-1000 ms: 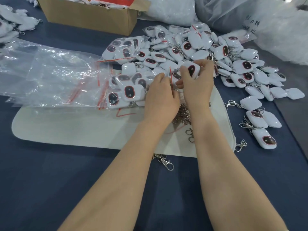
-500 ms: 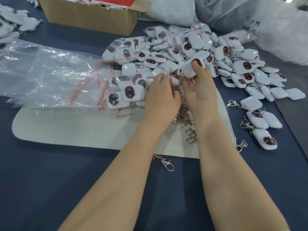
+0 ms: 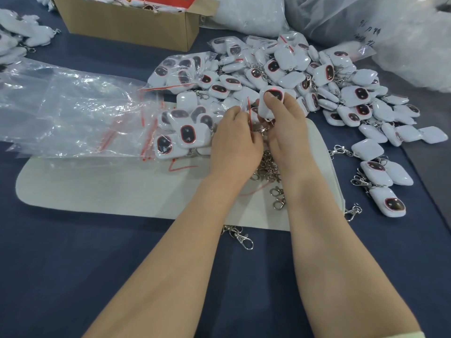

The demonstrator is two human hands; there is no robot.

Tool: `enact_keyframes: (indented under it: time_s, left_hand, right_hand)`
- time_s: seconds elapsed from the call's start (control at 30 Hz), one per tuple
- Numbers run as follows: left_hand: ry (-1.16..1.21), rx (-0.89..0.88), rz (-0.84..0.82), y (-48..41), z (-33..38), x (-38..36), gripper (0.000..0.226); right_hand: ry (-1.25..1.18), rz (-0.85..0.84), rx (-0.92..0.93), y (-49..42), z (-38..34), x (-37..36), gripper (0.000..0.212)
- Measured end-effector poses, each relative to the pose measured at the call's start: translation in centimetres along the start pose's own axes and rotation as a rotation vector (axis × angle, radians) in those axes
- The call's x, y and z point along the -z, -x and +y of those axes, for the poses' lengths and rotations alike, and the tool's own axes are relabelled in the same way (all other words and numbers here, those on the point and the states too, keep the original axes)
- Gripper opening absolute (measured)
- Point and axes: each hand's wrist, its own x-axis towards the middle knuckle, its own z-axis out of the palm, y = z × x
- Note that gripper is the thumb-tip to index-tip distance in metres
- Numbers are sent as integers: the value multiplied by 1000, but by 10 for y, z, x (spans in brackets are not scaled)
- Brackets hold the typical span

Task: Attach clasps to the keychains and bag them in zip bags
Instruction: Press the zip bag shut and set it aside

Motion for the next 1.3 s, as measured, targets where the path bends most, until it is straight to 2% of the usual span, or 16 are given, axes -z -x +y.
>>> enact_keyframes:
  time_s: [0.1, 0.3, 0.47, 0.6, 0.8, 0.93, 1.13, 1.3]
  left_hand:
    - [-6, -8, 0, -1, 0, 0, 32]
    - [-11, -3, -8, -1, 1, 1, 30]
    - [-4, 3, -5, 0, 1, 1, 29]
    - [-9, 1, -6, 0, 1, 0, 30]
    - [-4, 11, -4, 0, 1, 0, 28]
    - [1, 5, 2, 1, 1, 0, 29]
    - [7, -15, 25, 1, 2, 5, 29]
    - [-113, -47, 77, 2, 4, 9, 37]
  right_hand:
    - [26, -4, 4, 0, 0, -1, 8]
    - [-74, 22, -12, -2, -1, -3, 8]
    - [-120, 3, -11, 0, -2, -2, 20]
    - [-70, -5, 11, 0, -2, 0, 20]
    - [-185, -11, -56, -2, 0, -2, 16]
    - [-124, -26, -19, -1, 0, -1, 22]
    - [0, 38, 107, -2, -6, 0, 23]
    - [113, 95, 161, -3, -19, -7, 16]
